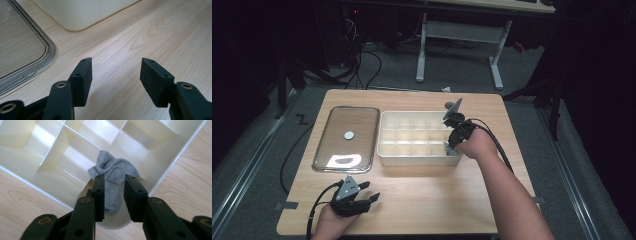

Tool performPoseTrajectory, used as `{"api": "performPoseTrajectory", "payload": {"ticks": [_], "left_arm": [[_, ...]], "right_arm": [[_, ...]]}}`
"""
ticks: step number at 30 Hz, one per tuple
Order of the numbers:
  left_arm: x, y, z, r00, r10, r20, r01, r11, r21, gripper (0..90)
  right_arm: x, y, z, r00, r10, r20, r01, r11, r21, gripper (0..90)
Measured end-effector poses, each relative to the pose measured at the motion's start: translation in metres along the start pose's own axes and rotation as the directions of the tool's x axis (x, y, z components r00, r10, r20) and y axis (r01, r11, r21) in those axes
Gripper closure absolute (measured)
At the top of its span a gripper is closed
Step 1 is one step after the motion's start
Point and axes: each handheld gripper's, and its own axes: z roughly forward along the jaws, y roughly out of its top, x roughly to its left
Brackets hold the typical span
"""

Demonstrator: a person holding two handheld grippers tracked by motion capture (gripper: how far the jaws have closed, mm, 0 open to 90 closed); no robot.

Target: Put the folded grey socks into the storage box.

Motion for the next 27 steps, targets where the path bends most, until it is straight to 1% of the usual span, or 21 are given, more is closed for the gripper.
{"api": "performPoseTrajectory", "payload": {"ticks": [1,2,3,4,5,6,8,9,10,11,12,13,14,16,17,20,22,23,24,25,27], "left_arm": [[0.0,0.0,0.0,1.0,0.008,-0.001,-0.008,1.0,0.005,43.6],[0.0,0.0,0.0,0.9999,0.012,-0.002,-0.012,0.9999,0.006,43.6],[0.0,0.0,0.0,1.0,0.007,-0.002,-0.007,1.0,0.005,43.7],[0.0,0.0,0.0,1.0,0.004,-0.001,-0.004,1.0,0.003,43.6],[0.0,0.0,0.0,1.0,0.001,-0.003,-0.001,1.0,0.0,43.6],[0.0,0.0,0.0,1.0,0.002,-0.002,-0.002,1.0,0.003,43.6],[0.0,0.0,0.0,0.9999,0.01,-0.004,-0.01,0.9999,0.006,43.6],[0.0,0.0,0.0,0.9999,0.01,-0.004,-0.01,0.9999,0.006,43.7],[0.001,0.0,0.0,1.0,0.006,-0.004,-0.006,1.0,0.002,43.6],[0.002,0.0,0.0,1.0,0.001,-0.001,-0.001,1.0,0.0,43.6],[0.002,0.0,0.0,1.0,0.0,-0.002,0.0,1.0,-0.001,43.7],[0.001,0.0,0.0,1.0,-0.001,-0.001,0.001,1.0,0.001,43.6],[0.001,0.0,0.0,1.0,0.0,0.0,0.0,1.0,0.005,43.6],[0.0,0.0,-0.001,0.9999,0.009,-0.005,-0.009,1.0,0.002,43.6],[0.0,0.0,-0.001,1.0,0.004,0.001,-0.004,1.0,0.001,43.7],[0.0,-0.001,0.0,1.0,0.003,0.001,-0.003,1.0,0.007,43.6],[-0.001,-0.001,0.0,0.9999,0.016,-0.002,-0.016,0.9998,0.011,43.6],[-0.001,-0.001,0.0,0.9998,0.018,-0.003,-0.018,0.9998,0.008,43.7],[-0.001,0.0,0.0,0.9999,0.016,-0.003,-0.016,0.9999,0.006,43.6],[-0.001,0.0,-0.001,0.9999,0.012,-0.003,-0.012,0.9999,0.0,43.7],[-0.001,0.0,-0.001,0.9999,0.01,-0.006,-0.01,1.0,0.001,43.6]], "right_arm": [[0.001,0.001,0.001,1.0,0.0,0.002,0.0,1.0,0.002,75.5],[0.002,0.002,0.004,0.9999,0.013,0.009,-0.013,1.0,0.014,77.4],[0.002,0.002,0.008,0.9998,-0.005,0.017,0.005,1.0,0.024,77.5],[0.002,0.003,0.013,0.9999,-0.001,0.017,0.001,0.999,0.038,77.9],[0.002,0.004,0.015,0.9999,-0.002,0.016,0.001,0.999,0.042,78.2],[0.003,0.004,0.016,0.9998,0.012,0.016,-0.013,0.999,0.045,78.7],[0.002,0.006,0.017,0.9998,0.001,0.02,-0.001,0.999,0.038,80.7],[0.004,0.006,0.018,0.9997,0.013,0.021,-0.014,0.999,0.041,81.5],[0.004,0.007,0.02,0.9997,-0.006,0.023,0.005,0.999,0.039,82.5],[0.004,0.007,0.022,0.9997,0.004,0.022,-0.005,0.999,0.045,83.1],[0.004,0.008,0.024,0.9997,0.0,0.024,-0.001,0.999,0.048,83.6],[0.006,0.009,0.025,0.9996,0.013,0.024,-0.015,0.998,0.059,83.8],[0.005,0.009,0.027,0.9995,-0.005,0.03,0.003,0.998,0.059,84.0],[0.006,0.009,0.029,0.9994,-0.008,0.034,0.006,0.998,0.058,84.9],[0.006,0.009,0.03,0.9989,-0.025,0.04,0.023,0.998,0.054,85.8],[0.006,0.008,0.032,0.998,-0.044,0.045,0.042,0.998,0.052,87.5],[0.008,0.009,0.034,0.9983,-0.034,0.048,0.031,0.998,0.059,88.3],[0.008,0.009,0.036,0.9983,-0.037,0.046,0.034,0.997,0.064,88.6],[0.007,0.01,0.04,0.9984,-0.039,0.041,0.035,0.997,0.073,89.3],[0.008,0.011,0.044,0.999,-0.027,0.034,0.024,0.996,0.085,89.7],[0.009,0.014,0.051,0.9985,-0.037,0.04,0.033,0.994,0.105,90.0]]}}
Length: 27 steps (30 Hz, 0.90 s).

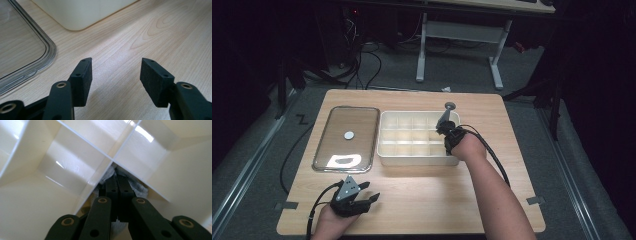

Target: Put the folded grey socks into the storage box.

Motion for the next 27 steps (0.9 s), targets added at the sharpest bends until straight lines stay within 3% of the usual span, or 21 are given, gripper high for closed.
{"api": "performPoseTrajectory", "payload": {"ticks": [2,6,10,14,15,17,18,21,23,27], "left_arm": [[0.0,0.0,0.001,1.0,0.0,-0.001,0.0,1.0,0.004,43.6],[0.0,0.0,0.001,1.0,0.003,0.004,-0.003,1.0,0.008,43.6],[-0.001,0.0,0.001,1.0,0.006,0.004,-0.006,1.0,0.008,43.6],[0.0,0.0,0.001,1.0,0.006,0.006,-0.006,0.9999,0.009,43.6],[0.0,0.0,0.001,1.0,0.006,0.006,-0.006,0.9999,0.009,43.6],[0.0,0.0,0.001,1.0,0.005,0.005,-0.005,1.0,0.008,43.6],[0.0,0.0,0.001,1.0,0.005,0.003,-0.005,1.0,0.008,43.6],[0.0,0.0,0.0,1.0,0.001,-0.002,-0.001,1.0,0.004,43.6],[0.0,0.0,0.0,1.0,0.002,-0.003,-0.002,1.0,0.004,43.6],[0.001,0.0,0.0,1.0,0.001,-0.003,-0.001,1.0,0.006,43.6]], "right_arm": [[0.001,0.003,0.001,0.9998,0.021,-0.003,-0.02,0.999,0.024,90.0],[-0.004,0.003,0.003,0.9988,0.03,-0.039,-0.029,0.999,0.023,90.0],[-0.005,0.002,0.003,0.9992,0.013,-0.039,-0.013,1.0,0.012,90.0],[-0.005,0.0,0.003,0.9989,0.021,-0.042,-0.021,1.0,0.0,89.8],[-0.004,0.0,0.002,0.9983,0.041,-0.042,-0.041,0.999,0.005,89.7],[-0.005,-0.001,0.002,0.9994,0.014,-0.032,-0.014,1.0,-0.003,89.6],[-0.003,-0.001,0.001,0.9986,0.04,-0.036,-0.04,0.999,0.0,89.2],[-0.005,-0.003,-0.004,0.9991,0.025,-0.033,-0.025,1.0,-0.005,86.3],[-0.006,-0.005,-0.009,0.9984,0.041,-0.038,-0.042,0.999,-0.008,85.7],[-0.012,-0.011,-0.022,0.9988,0.026,-0.042,-0.028,0.998,-0.048,81.9]]}}
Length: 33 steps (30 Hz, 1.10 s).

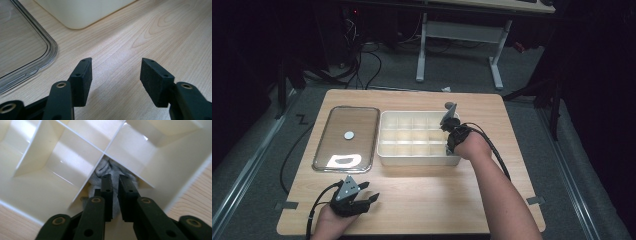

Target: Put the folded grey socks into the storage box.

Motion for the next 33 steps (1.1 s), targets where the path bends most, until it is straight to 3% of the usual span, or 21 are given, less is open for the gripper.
{"api": "performPoseTrajectory", "payload": {"ticks": [4,9,10,14,18,23,24,25,28,29,30,33], "left_arm": [[-0.001,0.0,0.0,1.0,0.004,0.001,-0.004,1.0,0.001,43.6],[0.0,0.0,0.0,1.0,0.007,-0.002,-0.007,1.0,0.0,43.6],[0.0,0.0,0.0,1.0,0.005,-0.002,-0.005,1.0,0.0,43.5],[0.0,0.0,-0.001,1.0,0.0,0.003,0.0,1.0,0.0,43.5],[-0.001,0.0,0.0,1.0,0.005,0.005,-0.005,1.0,0.007,43.5],[-0.003,0.001,0.0,1.0,0.008,0.004,-0.008,1.0,0.005,43.5],[-0.003,0.001,0.0,1.0,0.008,0.005,-0.008,1.0,0.005,43.5],[-0.003,0.001,0.0,1.0,0.006,0.006,-0.006,1.0,0.003,43.5],[-0.003,0.001,0.0,1.0,0.004,0.008,-0.004,1.0,0.002,43.5],[-0.003,0.001,0.0,1.0,0.009,0.004,-0.009,1.0,0.003,43.5],[-0.002,0.001,0.0,0.9999,0.011,-0.001,-0.011,0.9999,0.005,43.5],[0.001,0.0,-0.001,0.9999,-0.011,-0.006,0.011,0.9999,-0.002,43.4]], "right_arm": [[-0.003,-0.007,-0.014,0.9994,0.032,-0.012,-0.032,0.998,-0.054,77.4],[-0.005,-0.019,-0.03,0.999,0.032,-0.03,-0.035,0.993,-0.117,70.8],[-0.003,-0.024,-0.034,0.9988,0.041,-0.025,-0.044,0.989,-0.144,69.5],[0.009,-0.045,-0.047,0.9999,0.0,-0.012,-0.003,0.967,-0.255,64.5],[0.023,-0.072,-0.056,0.9997,-0.024,-0.008,0.02,0.933,-0.358,58.4],[0.039,-0.102,-0.061,0.9991,-0.042,-0.009,0.032,0.877,-0.479,53.9],[0.041,-0.108,-0.06,0.9986,-0.049,-0.022,0.031,0.865,-0.5,53.5],[0.042,-0.111,-0.058,0.9985,-0.049,-0.024,0.03,0.86,-0.51,53.0],[0.049,-0.127,-0.049,0.9993,-0.035,-0.016,0.019,0.821,-0.57,51.0],[0.05,-0.13,-0.046,0.9994,-0.028,-0.018,0.012,0.815,-0.58,50.5],[0.052,-0.135,-0.042,0.9994,-0.024,-0.024,0.004,0.797,-0.603,49.9],[0.058,-0.147,-0.03,0.9993,-0.02,-0.031,-0.005,0.762,-0.648,48.5]]}}
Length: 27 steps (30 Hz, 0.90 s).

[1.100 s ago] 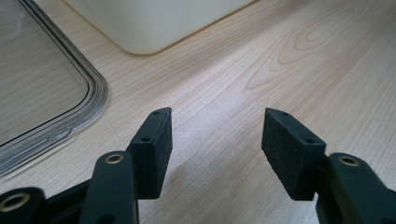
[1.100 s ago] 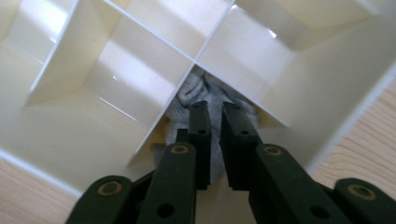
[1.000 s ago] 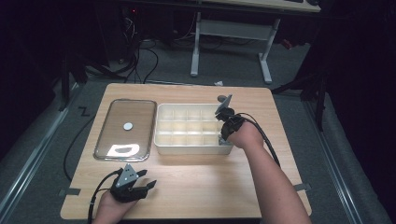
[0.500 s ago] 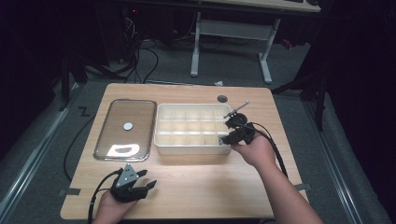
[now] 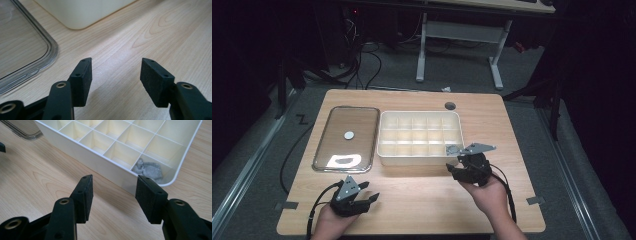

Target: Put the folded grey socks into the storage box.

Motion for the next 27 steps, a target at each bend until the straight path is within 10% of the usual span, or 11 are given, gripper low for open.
{"api": "performPoseTrajectory", "payload": {"ticks": [9,14,17,27], "left_arm": [[0.002,-0.001,-0.002,1.0,-0.007,-0.003,0.007,0.9999,-0.008,43.4],[-0.001,0.0,-0.005,0.999,-0.041,0.016,0.041,0.9983,-0.04,43.3],[-0.003,0.0,-0.004,0.9991,-0.038,0.018,0.039,0.9984,-0.041,43.3],[-0.001,-0.002,-0.004,0.9992,-0.041,0.007,0.041,0.9986,-0.034,43.4]], "right_arm": [[0.007,-0.055,0.032,0.9992,0.038,0.009,-0.038,0.997,-0.063,40.6],[0.019,-0.083,0.035,0.9984,0.038,0.042,-0.027,0.974,-0.227,41.3],[0.021,-0.085,0.034,0.9992,-0.025,0.031,0.031,0.981,-0.19,41.2],[0.01,-0.094,0.037,0.9988,0.048,0.005,-0.046,0.98,-0.192,39.5]]}}
